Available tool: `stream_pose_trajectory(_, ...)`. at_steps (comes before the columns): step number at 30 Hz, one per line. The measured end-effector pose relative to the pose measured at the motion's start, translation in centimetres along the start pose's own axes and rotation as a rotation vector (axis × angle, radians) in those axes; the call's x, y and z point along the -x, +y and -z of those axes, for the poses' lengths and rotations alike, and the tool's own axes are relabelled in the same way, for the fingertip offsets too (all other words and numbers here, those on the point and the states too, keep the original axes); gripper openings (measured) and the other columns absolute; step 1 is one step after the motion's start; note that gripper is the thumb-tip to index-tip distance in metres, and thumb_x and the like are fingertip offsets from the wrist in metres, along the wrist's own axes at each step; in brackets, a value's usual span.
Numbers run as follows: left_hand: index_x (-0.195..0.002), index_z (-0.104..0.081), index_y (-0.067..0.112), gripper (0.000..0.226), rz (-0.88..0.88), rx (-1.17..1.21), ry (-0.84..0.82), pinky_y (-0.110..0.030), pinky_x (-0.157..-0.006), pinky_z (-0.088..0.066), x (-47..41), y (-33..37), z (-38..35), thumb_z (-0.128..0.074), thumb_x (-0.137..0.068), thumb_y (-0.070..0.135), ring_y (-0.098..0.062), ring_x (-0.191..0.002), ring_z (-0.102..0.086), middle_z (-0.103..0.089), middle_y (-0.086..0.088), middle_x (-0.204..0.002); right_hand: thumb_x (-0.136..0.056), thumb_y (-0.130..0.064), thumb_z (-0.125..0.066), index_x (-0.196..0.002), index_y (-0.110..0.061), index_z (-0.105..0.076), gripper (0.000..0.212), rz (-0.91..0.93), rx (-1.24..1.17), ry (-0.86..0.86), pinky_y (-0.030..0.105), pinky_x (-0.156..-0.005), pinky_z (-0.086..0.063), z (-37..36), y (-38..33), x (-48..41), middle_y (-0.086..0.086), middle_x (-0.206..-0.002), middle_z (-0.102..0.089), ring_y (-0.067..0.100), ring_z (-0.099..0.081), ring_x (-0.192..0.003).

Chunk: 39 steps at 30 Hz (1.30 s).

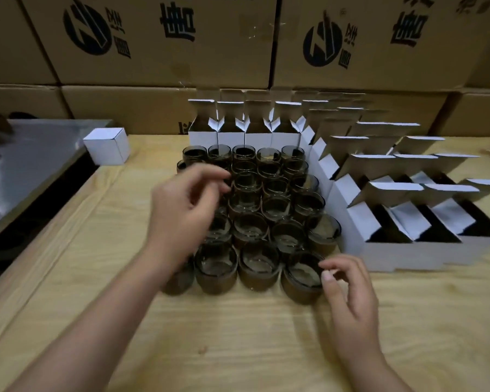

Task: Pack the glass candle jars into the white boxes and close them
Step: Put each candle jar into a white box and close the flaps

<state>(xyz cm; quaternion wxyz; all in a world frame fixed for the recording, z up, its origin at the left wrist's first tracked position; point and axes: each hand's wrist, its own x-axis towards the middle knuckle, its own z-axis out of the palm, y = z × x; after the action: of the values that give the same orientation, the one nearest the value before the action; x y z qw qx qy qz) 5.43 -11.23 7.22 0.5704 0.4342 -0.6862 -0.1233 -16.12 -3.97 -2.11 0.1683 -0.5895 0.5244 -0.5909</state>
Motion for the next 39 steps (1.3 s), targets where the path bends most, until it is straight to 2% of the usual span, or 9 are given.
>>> stream_pose_trajectory(2,-0.099,-0.067,0.027,0.026,-0.022,0.022,-0.048,-0.008,-0.057,-0.042,3.4,1.8,-2.2,-0.054,-0.087,0.007,0.005,-0.066,-0.058,-0.069,0.014,-0.086,-0.087,-0.028,-0.050,-0.084,-0.030,-0.057,0.008,0.016,0.036,-0.010,0.006,-0.079,-0.037,0.0,0.1,-0.1,-0.012,-0.094,-0.055,0.000,-0.052,-0.093)
stream_pose_trajectory(5,-0.100,-0.070,0.013,0.022,-0.060,-0.067,-0.111,-0.024,-0.082,-0.050,7.5,2.7,-5.2,-0.056,-0.085,0.005,-0.007,-0.092,-0.061,-0.068,0.005,-0.096,-0.086,-0.014,-0.052,-0.080,-0.024,-0.059,0.013,0.033,0.080,-0.022,0.010,-0.082,-0.038,-0.2,0.2,-0.1,-0.005,-0.094,-0.055,0.001,-0.053,-0.094)
stream_pose_trajectory(9,-0.100,-0.072,0.010,0.023,-0.223,-0.269,-0.217,-0.034,-0.086,-0.045,10.8,2.0,-7.2,-0.054,-0.085,0.010,-0.018,-0.098,-0.061,-0.069,0.001,-0.101,-0.089,-0.001,-0.052,-0.088,-0.011,-0.062,0.014,0.066,0.069,0.073,0.020,-0.082,-0.044,0.2,-0.1,-0.4,-0.003,-0.095,-0.056,0.000,-0.053,-0.093)
stream_pose_trajectory(14,-0.095,-0.074,0.012,0.019,-0.401,-0.399,-0.181,-0.039,-0.098,-0.039,11.3,0.3,-7.8,-0.058,-0.084,0.015,-0.019,-0.097,-0.064,-0.070,0.002,-0.100,-0.089,-0.003,-0.050,-0.110,-0.006,-0.058,0.023,0.137,0.286,0.318,0.021,-0.074,-0.042,4.1,0.2,-3.2,0.000,-0.106,-0.052,0.014,-0.051,-0.086)
stream_pose_trajectory(18,-0.090,-0.074,0.015,0.016,-0.416,-0.441,-0.190,-0.044,-0.104,-0.034,11.2,0.0,-8.3,-0.059,-0.085,0.020,-0.018,-0.097,-0.064,-0.070,0.006,-0.094,-0.087,0.000,-0.055,-0.120,-0.002,-0.056,0.032,0.059,0.610,0.075,0.034,-0.092,-0.035,5.7,2.0,-5.1,0.013,-0.120,-0.056,0.034,-0.049,-0.108)
stream_pose_trajectory(24,-0.101,-0.074,0.018,0.021,-0.411,-0.478,-0.225,-0.048,-0.109,-0.030,11.0,-0.3,-8.5,-0.056,-0.091,0.025,-0.013,-0.110,-0.063,-0.070,0.008,-0.107,-0.084,0.002,-0.061,-0.121,0.001,-0.057,0.037,0.111,0.763,-0.021,0.049,-0.087,-0.041,6.7,2.1,-4.9,0.017,-0.105,-0.063,0.038,-0.049,-0.098)
stream_pose_trajectory(31,-0.116,-0.070,0.016,0.032,-0.401,-0.548,-0.279,-0.049,-0.113,-0.024,10.9,0.0,-8.4,-0.047,-0.096,0.025,-0.013,-0.124,-0.056,-0.066,0.005,-0.124,-0.079,0.004,-0.065,-0.112,-0.005,-0.057,0.036,0.139,0.689,-0.038,0.033,-0.074,-0.032,8.8,0.2,-1.3,-0.004,-0.082,-0.053,0.012,-0.032,-0.085)
stream_pose_trajectory(36,-0.130,-0.061,0.013,0.040,-0.352,-0.551,-0.362,-0.048,-0.116,-0.016,11.1,0.2,-8.1,-0.038,-0.098,0.025,-0.016,-0.135,-0.043,-0.057,0.002,-0.137,-0.080,-0.018,-0.049,-0.111,-0.009,-0.055,0.033,0.239,0.649,-0.002,0.029,-0.073,-0.036,8.7,-2.2,3.3,-0.002,-0.082,-0.057,0.017,-0.038,-0.083)
stream_pose_trajectory(39,-0.137,-0.053,0.011,0.045,-0.356,-0.582,-0.413,-0.046,-0.118,-0.010,11.0,0.3,-7.9,-0.034,-0.099,0.026,-0.019,-0.141,-0.034,-0.051,-0.001,-0.143,-0.080,-0.018,-0.047,-0.112,-0.011,-0.053,0.033,0.353,0.607,-0.029,0.032,-0.071,-0.039,7.0,-3.8,5.5,0.002,-0.080,-0.059,0.021,-0.042,-0.080)
